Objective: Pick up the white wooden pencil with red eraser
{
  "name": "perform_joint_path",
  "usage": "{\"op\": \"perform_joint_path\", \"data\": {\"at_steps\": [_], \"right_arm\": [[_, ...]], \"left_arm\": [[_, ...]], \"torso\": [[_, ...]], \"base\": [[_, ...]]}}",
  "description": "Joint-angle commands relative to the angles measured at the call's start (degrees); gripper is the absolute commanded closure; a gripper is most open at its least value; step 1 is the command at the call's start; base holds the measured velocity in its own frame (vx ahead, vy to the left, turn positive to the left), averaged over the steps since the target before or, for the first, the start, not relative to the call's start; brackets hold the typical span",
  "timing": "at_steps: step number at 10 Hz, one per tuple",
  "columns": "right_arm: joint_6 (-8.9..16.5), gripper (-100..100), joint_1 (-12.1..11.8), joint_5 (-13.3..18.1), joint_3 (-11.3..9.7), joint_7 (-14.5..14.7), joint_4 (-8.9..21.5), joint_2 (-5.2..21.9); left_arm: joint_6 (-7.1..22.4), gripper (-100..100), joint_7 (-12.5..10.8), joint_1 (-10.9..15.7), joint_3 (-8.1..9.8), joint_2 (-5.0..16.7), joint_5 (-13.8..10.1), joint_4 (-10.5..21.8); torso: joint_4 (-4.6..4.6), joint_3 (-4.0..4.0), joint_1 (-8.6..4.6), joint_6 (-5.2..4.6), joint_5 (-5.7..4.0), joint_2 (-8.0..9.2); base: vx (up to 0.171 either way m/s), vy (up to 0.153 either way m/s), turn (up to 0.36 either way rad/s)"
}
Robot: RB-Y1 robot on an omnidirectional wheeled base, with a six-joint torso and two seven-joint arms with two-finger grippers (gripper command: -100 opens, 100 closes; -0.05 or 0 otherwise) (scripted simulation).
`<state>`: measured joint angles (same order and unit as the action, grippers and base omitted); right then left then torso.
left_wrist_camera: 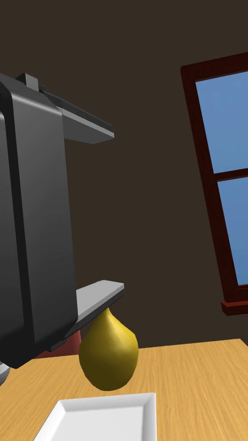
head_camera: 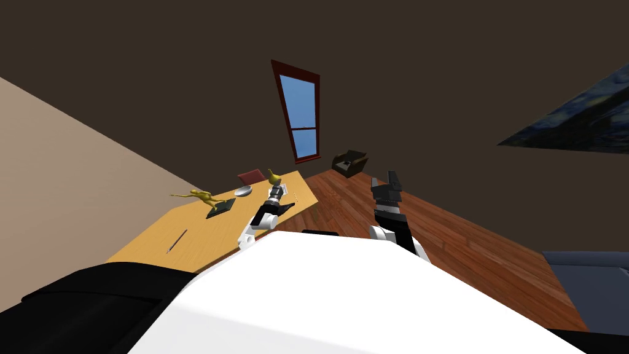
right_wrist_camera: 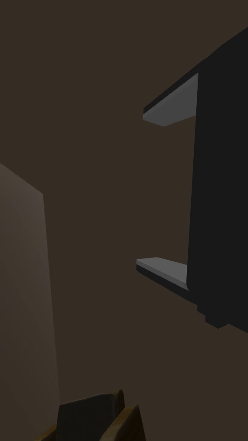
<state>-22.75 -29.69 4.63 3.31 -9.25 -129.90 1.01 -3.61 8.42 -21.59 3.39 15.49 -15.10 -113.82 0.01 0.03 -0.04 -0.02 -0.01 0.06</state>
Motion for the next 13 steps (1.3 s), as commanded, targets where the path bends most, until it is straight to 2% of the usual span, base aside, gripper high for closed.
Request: {"op": "perform_joint_path", "data": {"at_steps": [1,2,3,4,5,6,7,8,10,11,12,13], "right_arm": [[0.0,0,0.0,0.0,0.0,0.0,0.0,0.0],[0.0,0,-0.01,0.0,0.0,0.0,0.0,0.0],[0.0,0,0.0,0.0,0.0,0.0,0.0,0.0],[0.0,0,-0.01,0.0,0.0,0.0,0.0,0.0],[0.0,0,0.0,0.0,0.0,0.0,0.0,0.0],[0.0,0,-0.01,0.0,0.0,0.0,0.0,0.0],[0.0,0,0.0,0.0,0.0,0.0,0.0,0.0],[0.0,0,-0.01,0.0,0.01,0.0,0.0,0.0],[0.0,0,-0.01,0.0,0.01,0.0,0.0,0.0],[0.0,0,-0.01,0.0,0.01,0.0,0.0,0.0],[0.0,0,0.0,0.0,0.0,0.0,0.0,0.0],[0.0,0,-0.01,0.0,0.01,0.0,0.0,0.0]], "left_arm": [[1.73,-100,0.95,0.13,-0.15,0.71,-0.83,1.02],[3.92,-100,2.56,1.05,-0.2,2.4,-2.68,3.43],[4.55,-100,2.56,1.05,-0.2,2.4,-2.68,3.43],[6.71,-100,4.22,2.02,-0.27,4.11,-4.61,5.21],[7.45,-100,4.22,2.02,-0.27,4.11,-4.61,5.98],[9.26,-100,5.92,3.05,-0.35,5.84,-6.6,7.85],[10.41,-100,5.92,3.05,-0.35,5.84,-6.6,8.65],[11.75,-100,7.66,4.11,-0.45,7.59,-8.64,11.17],[13.41,-100,7.66,4.11,-0.45,7.59,-8.64,11.42],[15.53,-100,9.42,5.22,-0.57,9.34,-10.7,14.2],[16.39,-100,9.42,5.22,-0.57,9.34,-10.7,14.29],[17.75,-100,11.18,6.36,-0.71,11.1,-12.79,17.22]], "torso": [[0.0,0.0,0.0,0.0,0.0,0.0],[0.0,0.01,0.01,0.03,0.0,0.01],[0.0,0.01,0.0,0.02,0.0,0.01],[0.0,0.0,0.01,0.03,0.0,-0.01],[0.0,0.0,0.0,0.0,0.0,-0.01],[0.0,0.0,0.02,0.04,0.0,-0.01],[0.0,-0.01,0.03,0.0,0.0,-0.02],[0.0,-0.01,0.04,0.04,0.01,-0.02],[0.0,-0.01,0.04,0.04,0.0,-0.02],[0.0,-0.02,0.06,0.05,0.0,-0.04],[-0.01,-0.03,0.05,0.01,0.01,-0.05],[0.0,-0.02,0.05,0.04,0.0,-0.04]], "base": [[-0.019,-0.015,-0.063],[-0.018,-0.019,-0.109],[-0.013,-0.015,-0.069],[-0.016,-0.019,-0.144],[-0.014,-0.012,-0.07],[-0.015,-0.014,-0.164],[-0.012,-0.008,-0.065],[-0.013,-0.014,-0.155],[-0.008,-0.005,-0.028],[-0.005,-0.008,-0.117],[-0.007,-0.005,-0.114],[-0.009,-0.006,-0.214]]}}
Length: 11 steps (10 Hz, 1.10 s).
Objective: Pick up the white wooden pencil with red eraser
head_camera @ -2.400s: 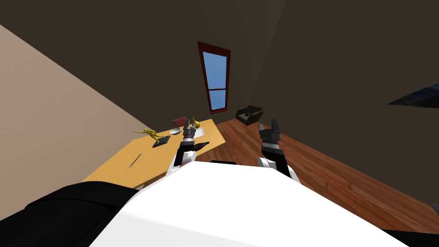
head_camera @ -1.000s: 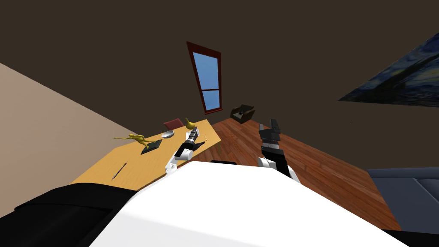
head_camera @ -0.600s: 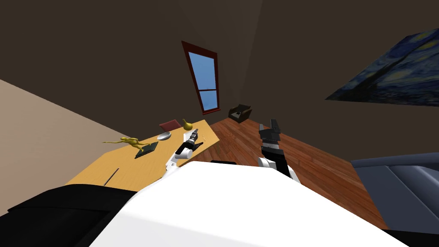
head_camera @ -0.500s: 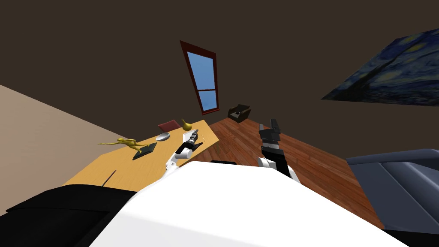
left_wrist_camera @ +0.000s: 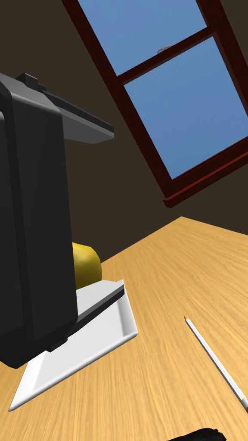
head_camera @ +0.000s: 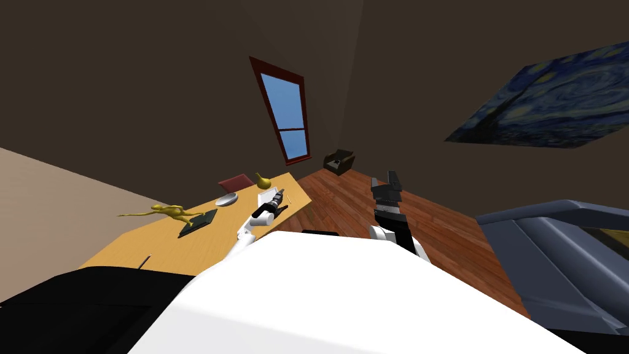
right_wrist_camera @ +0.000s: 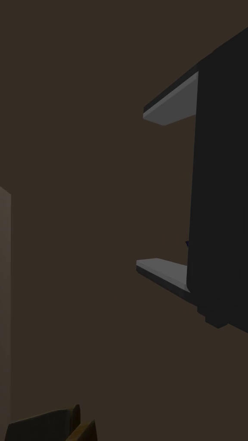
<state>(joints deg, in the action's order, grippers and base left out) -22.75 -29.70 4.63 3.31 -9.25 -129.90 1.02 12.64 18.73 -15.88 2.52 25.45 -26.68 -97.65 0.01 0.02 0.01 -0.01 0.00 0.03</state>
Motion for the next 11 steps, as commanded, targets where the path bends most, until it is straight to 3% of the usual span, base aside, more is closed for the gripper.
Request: {"op": "perform_joint_path", "data": {"at_steps": [1,2,3,4,5,6,7,8,11], "right_arm": [[0.0,0,0.0,0.0,0.0,0.0,0.0,0.0],[0.0,0,-0.01,0.0,0.01,0.0,0.0,0.0],[0.0,0,-0.01,0.0,0.01,0.0,0.0,0.0],[0.0,0,0.0,0.0,0.0,0.0,0.0,0.0],[0.0,0,-0.01,0.0,0.01,0.0,0.0,0.0],[0.0,0,0.0,0.0,0.0,0.0,0.0,0.0],[0.0,0,-0.01,0.0,0.01,0.0,0.0,0.0],[0.0,0,0.0,0.0,0.0,0.0,0.0,0.0],[0.0,0,-0.01,0.0,0.01,0.0,0.0,0.0]], "left_arm": [[2.86,-100,0.87,0.65,0.17,1.14,-1.21,1.06],[3.16,-100,0.87,0.65,0.17,1.14,-1.21,1.06],[5.35,-100,2.62,1.8,0.0,2.9,-3.3,4.01],[6.12,-100,2.62,1.8,0.0,2.9,-3.3,4.07],[7.85,-100,4.36,2.97,-0.19,4.65,-5.39,7.0],[9.02,-100,4.36,2.97,-0.19,4.65,-5.39,7.12],[11.11,-100,6.07,4.13,-0.41,6.37,-7.46,8.96],[11.84,-100,6.07,4.13,-0.41,6.37,-7.46,10.21],[16.51,-100,9.37,6.42,-0.96,9.7,-11.5,15.41]], "torso": [[0.0,0.0,0.0,0.0,0.0,0.0],[0.0,0.01,0.02,0.05,0.0,0.0],[0.0,0.0,0.02,0.05,0.0,-0.01],[0.0,-0.01,0.01,0.0,0.0,-0.01],[0.0,-0.01,0.02,0.04,0.0,-0.01],[0.0,0.0,0.02,0.02,0.0,-0.01],[0.0,0.0,0.03,0.04,0.01,-0.01],[0.0,-0.01,0.04,0.01,0.0,-0.02],[0.0,-0.01,0.07,0.06,0.01,-0.02]], "base": [[-0.009,0.0,-0.09],[-0.004,0.002,0.032],[-0.004,-0.006,-0.207],[-0.006,0.002,-0.108],[-0.005,0.0,-0.169],[-0.005,0.005,-0.114],[-0.006,0.006,-0.19],[-0.003,0.01,-0.105],[-0.002,0.012,-0.173]]}}
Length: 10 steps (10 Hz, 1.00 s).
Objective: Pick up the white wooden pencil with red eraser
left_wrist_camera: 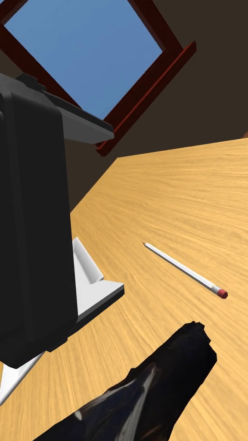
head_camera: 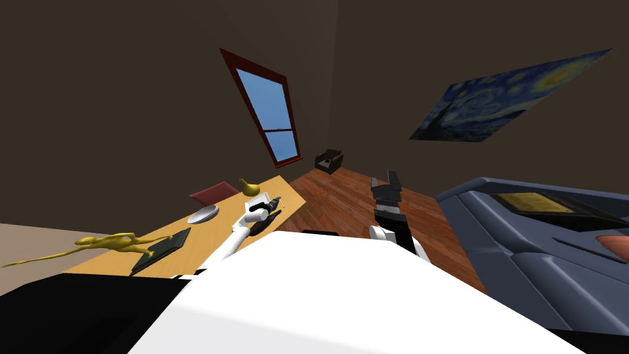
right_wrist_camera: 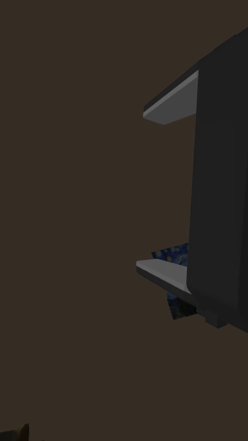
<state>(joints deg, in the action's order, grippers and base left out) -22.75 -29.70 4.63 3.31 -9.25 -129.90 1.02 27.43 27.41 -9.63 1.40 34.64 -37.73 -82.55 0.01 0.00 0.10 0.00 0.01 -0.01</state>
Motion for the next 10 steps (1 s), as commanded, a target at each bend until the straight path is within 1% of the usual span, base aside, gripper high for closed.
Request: {"op": "perform_joint_path", "data": {"at_steps": [1,2,3,4,5,6,7,8,9,10], "right_arm": [[0.0,0,0.0,0.0,0.0,0.0,0.0,0.0],[0.0,0,-0.01,0.0,0.01,0.0,0.0,0.0],[0.0,0,0.0,0.0,0.0,0.0,0.0,0.0],[0.0,0,-0.01,0.0,0.01,0.0,0.0,0.0],[0.0,0,0.0,0.0,0.0,0.0,0.0,0.0],[0.0,0,-0.01,0.0,0.01,0.0,0.0,0.0],[0.0,0,-0.02,0.0,0.01,0.0,0.0,0.0],[0.0,0,0.0,0.0,0.0,0.0,0.0,0.0],[0.0,0,-0.01,0.0,0.01,0.0,0.0,0.0],[0.0,0,0.0,0.0,0.0,0.0,0.0,0.0]], "left_arm": [[2.4,-100,0.7,0.17,0.15,0.51,-0.45,1.36],[4.29,-100,2.27,1.29,-0.17,2.09,-2.41,3.92],[4.89,-100,2.27,1.29,-0.17,2.09,-2.41,4.49],[7.25,-100,3.77,2.38,-0.53,3.59,-4.3,6.53],[7.25,-100,3.77,2.38,-0.53,3.59,-4.3,7.6],[7.25,-100,3.77,2.38,-0.53,3.59,-4.3,7.6],[9.47,-100,5.2,3.45,-0.9,4.99,-6.12,9.67],[9.47,-100,5.2,3.45,-0.9,4.99,-6.12,10.67],[11.54,-100,6.56,4.5,-1.3,6.3,-7.87,12.71],[11.54,-100,6.56,4.5,-1.3,6.3,-7.87,13.69]], "torso": [[0.0,0.0,0.0,0.0,0.0,0.0],[0.0,0.0,0.0,0.05,0.01,0.0],[0.0,0.0,0.0,0.0,0.0,0.0],[0.0,0.0,0.01,0.06,0.01,0.01],[0.0,0.0,0.02,0.0,0.01,0.0],[-0.01,0.0,0.04,0.08,0.02,0.01],[0.0,0.01,-0.01,0.08,0.01,0.01],[0.0,0.0,-0.02,-0.01,0.0,0.0],[-0.01,0.0,0.02,0.07,0.01,0.0],[-0.01,-0.02,0.05,0.01,0.02,-0.03]], "base": [[0.0,0.02,-0.134],[-0.001,0.017,-0.242],[0.0,0.021,-0.112],[0.001,0.025,-0.261],[-0.002,0.029,-0.098],[-0.001,0.012,0.057],[-0.001,0.012,-0.276],[0.0,0.027,-0.132],[0.004,0.033,-0.21],[0.0,0.036,-0.113]]}}
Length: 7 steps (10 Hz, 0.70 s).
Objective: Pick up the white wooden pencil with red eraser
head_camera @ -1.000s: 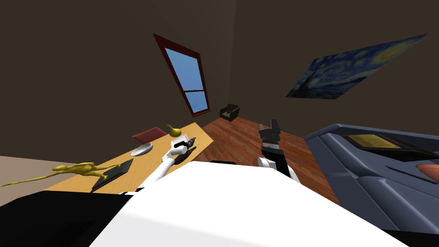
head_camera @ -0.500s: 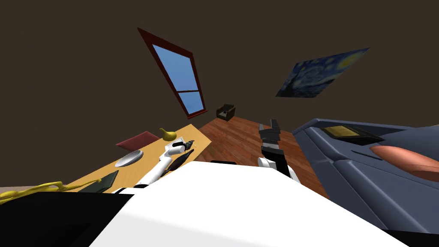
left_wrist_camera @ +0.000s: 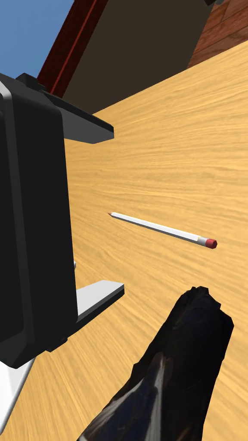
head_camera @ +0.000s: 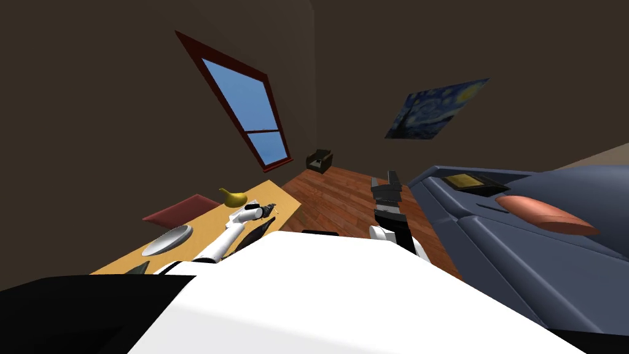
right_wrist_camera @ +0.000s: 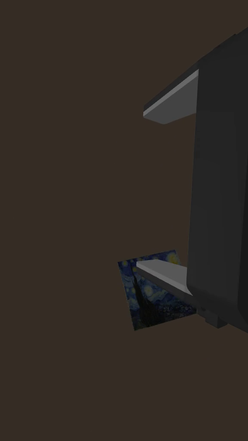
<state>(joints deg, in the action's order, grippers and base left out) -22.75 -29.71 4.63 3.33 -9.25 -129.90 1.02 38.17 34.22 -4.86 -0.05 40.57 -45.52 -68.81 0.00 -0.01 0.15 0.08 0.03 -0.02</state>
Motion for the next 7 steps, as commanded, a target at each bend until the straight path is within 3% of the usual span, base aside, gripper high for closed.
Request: {"op": "perform_joint_path", "data": {"at_steps": [1,2,6,7], "right_arm": [[0.0,0,0.0,0.0,0.0,0.0,0.0,0.0],[0.0,0,0.01,0.0,-0.01,0.0,0.0,0.0],[0.0,0,0.01,0.0,0.0,0.0,0.0,0.0],[0.0,0,0.01,0.0,0.0,0.0,0.0,0.0]], "left_arm": [[2.73,-100,1.04,0.75,-0.25,1.57,-1.75,2.86],[2.73,-100,1.04,0.75,-0.25,1.57,-1.75,2.91],[7.59,-100,4.38,3.54,-1.57,4.51,-6.22,10.58],[7.59,-100,4.38,3.54,-1.57,4.51,-6.22,11.25]], "torso": [[0.0,0.0,0.0,0.0,0.0,0.0],[0.0,0.0,0.0,-0.05,-0.01,-0.01],[0.01,0.0,0.05,-0.05,0.0,0.0],[0.01,0.01,0.12,-0.06,0.02,0.02]], "base": [[0.005,0.033,-0.22],[-0.002,0.038,-0.118],[-0.007,0.05,-0.239],[-0.006,0.063,-0.121]]}}
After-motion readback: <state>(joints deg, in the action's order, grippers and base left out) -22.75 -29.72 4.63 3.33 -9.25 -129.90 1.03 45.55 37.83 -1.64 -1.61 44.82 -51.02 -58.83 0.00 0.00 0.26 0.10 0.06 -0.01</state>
